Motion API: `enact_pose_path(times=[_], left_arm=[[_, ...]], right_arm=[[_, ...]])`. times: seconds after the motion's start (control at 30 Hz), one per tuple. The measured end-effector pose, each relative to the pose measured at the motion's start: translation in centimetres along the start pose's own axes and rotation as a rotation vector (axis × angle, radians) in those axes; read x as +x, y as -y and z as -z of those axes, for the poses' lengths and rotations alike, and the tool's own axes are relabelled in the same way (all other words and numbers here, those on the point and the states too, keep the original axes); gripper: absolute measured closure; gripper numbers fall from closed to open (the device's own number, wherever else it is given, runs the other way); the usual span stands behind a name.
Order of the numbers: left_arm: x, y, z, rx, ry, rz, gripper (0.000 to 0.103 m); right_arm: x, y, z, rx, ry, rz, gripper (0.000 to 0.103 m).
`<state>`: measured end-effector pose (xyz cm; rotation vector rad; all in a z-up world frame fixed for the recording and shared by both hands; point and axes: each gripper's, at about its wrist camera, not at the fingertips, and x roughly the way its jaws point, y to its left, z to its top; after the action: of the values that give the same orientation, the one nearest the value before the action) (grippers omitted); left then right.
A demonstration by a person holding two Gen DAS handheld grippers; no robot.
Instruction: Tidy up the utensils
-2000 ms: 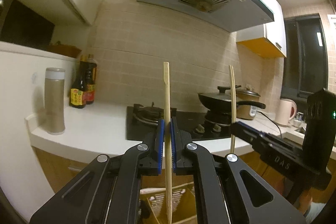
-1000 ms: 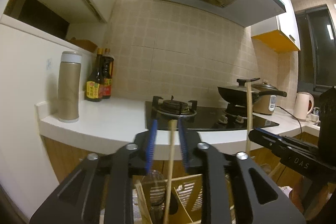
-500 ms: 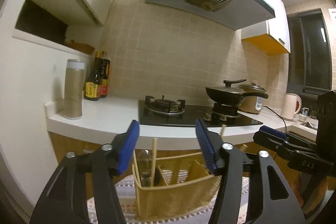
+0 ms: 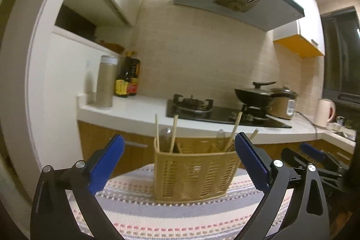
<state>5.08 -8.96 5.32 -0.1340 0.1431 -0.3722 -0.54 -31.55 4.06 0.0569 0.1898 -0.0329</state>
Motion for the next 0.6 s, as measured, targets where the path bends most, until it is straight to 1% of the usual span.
enact_pose_path(times=[0.07,0.17,0.3,0.37,0.5,0.6], left_arm=[[0.3,0.2,0.7,0.011,-0.015,-0.018,0.008],[0.6,0.5,1.6,0.035,-0.004,-0.067,0.008],[1.4,0.4,2.8,0.048,-0.009,-0.111,0.008],[1.9,0.4,3.6,0.06,-0.029,-0.131,0.008],[2.8,0.2,4.8,0.085,-0.085,-0.15,0.008],[3.1,0.2,5.1,0.106,-0.098,-0.17,0.008]], right_arm=[[0.2,-0.2,0.5,-0.019,0.003,0.015,0.019],[0.4,-0.2,1.1,-0.03,0.003,0.033,0.016],[1.3,0.7,2.2,-0.013,-0.033,0.041,0.015],[1.9,0.9,2.7,-0.012,-0.06,0.04,0.015],[2.4,0.9,3.2,-0.017,-0.087,0.027,0.014],[2.5,0.8,3.3,-0.019,-0.095,0.019,0.01]])
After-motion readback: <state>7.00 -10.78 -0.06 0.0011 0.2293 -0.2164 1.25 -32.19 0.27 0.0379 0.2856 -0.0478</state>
